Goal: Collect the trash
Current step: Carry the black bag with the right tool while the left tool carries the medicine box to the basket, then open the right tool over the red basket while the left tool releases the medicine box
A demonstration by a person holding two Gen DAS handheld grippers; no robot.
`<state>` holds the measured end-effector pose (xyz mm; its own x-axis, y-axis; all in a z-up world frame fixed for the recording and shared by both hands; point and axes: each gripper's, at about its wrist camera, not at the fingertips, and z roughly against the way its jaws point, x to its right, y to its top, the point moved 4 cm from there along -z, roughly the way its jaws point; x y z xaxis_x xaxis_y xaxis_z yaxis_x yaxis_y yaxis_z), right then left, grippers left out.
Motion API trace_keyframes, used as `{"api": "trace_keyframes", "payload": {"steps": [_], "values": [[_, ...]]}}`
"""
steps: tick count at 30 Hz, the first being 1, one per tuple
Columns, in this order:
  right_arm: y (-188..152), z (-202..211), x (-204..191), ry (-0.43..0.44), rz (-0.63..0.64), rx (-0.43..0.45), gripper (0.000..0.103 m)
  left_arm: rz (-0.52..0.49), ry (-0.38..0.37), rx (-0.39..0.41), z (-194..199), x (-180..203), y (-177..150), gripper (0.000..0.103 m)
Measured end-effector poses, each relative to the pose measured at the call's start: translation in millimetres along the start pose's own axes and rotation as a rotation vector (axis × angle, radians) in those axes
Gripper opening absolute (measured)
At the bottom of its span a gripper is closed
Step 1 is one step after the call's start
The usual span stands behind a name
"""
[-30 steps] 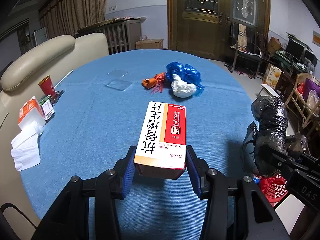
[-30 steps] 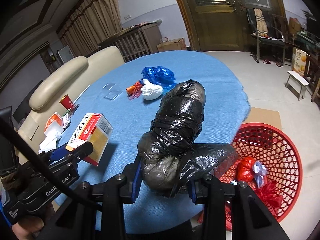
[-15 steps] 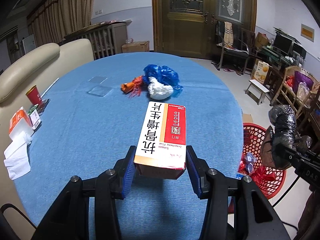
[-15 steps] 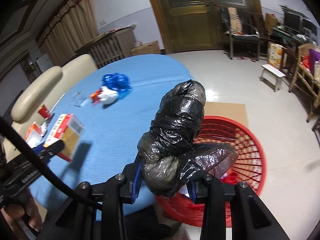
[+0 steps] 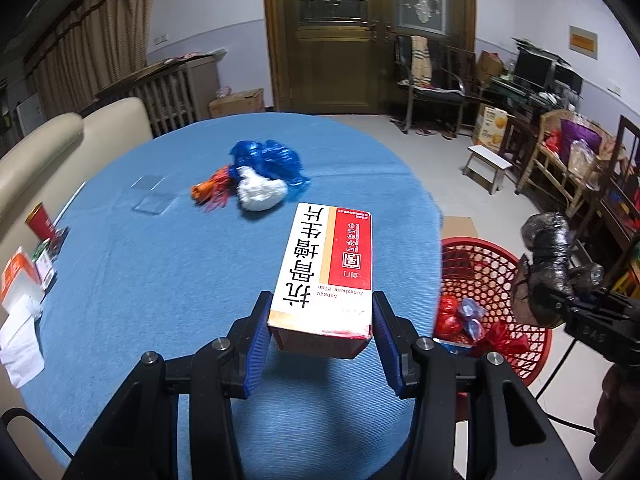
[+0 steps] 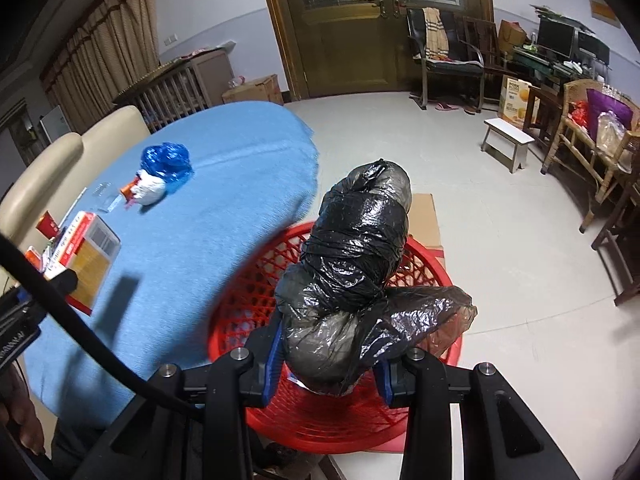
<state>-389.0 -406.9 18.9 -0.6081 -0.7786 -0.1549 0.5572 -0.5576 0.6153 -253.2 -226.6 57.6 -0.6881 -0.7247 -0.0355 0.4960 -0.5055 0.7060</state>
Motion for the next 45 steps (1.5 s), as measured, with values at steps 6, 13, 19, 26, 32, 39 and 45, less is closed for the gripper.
{"api": "trace_keyframes", "payload": {"steps": [6, 13, 19, 26, 32, 39, 45], "values": [[-10.0, -14.5, 11.8, -0.014, -0.004, -0.057, 0.041, -0.053, -0.037, 0.004, -6.3, 26.1, 8.5, 0.05], [-11.5, -18.3, 26.8, -0.023, -0.027, -0.061, 0.07, -0.111, -0.075, 0.009, -15.0, 57.6, 19.7, 0.05], [-0.8, -2.6, 49.4, -0.04, -0.084, -0.002, 0.07, -0.159, -0.107, 0.003, -21.6, 85.3, 26.5, 0.05], [6.7, 18.7, 85.2, -0.053, -0.177, 0.069, 0.07, -0.225, -0.154, -0.024, -33.3, 127.4, 28.4, 0.05], [4.9, 23.1, 104.4, -0.05, -0.228, 0.084, 0.07, -0.256, -0.168, -0.06, -47.1, 150.6, 28.2, 0.052], [4.3, 25.3, 111.0, -0.038, -0.252, 0.087, 0.07, -0.318, -0.131, -0.12, -65.8, 160.8, 20.8, 0.078], [7.9, 25.7, 97.1, -0.023, -0.225, 0.088, 0.07, -0.246, -0.121, -0.09, -51.7, 127.7, 25.0, 0.078]]}}
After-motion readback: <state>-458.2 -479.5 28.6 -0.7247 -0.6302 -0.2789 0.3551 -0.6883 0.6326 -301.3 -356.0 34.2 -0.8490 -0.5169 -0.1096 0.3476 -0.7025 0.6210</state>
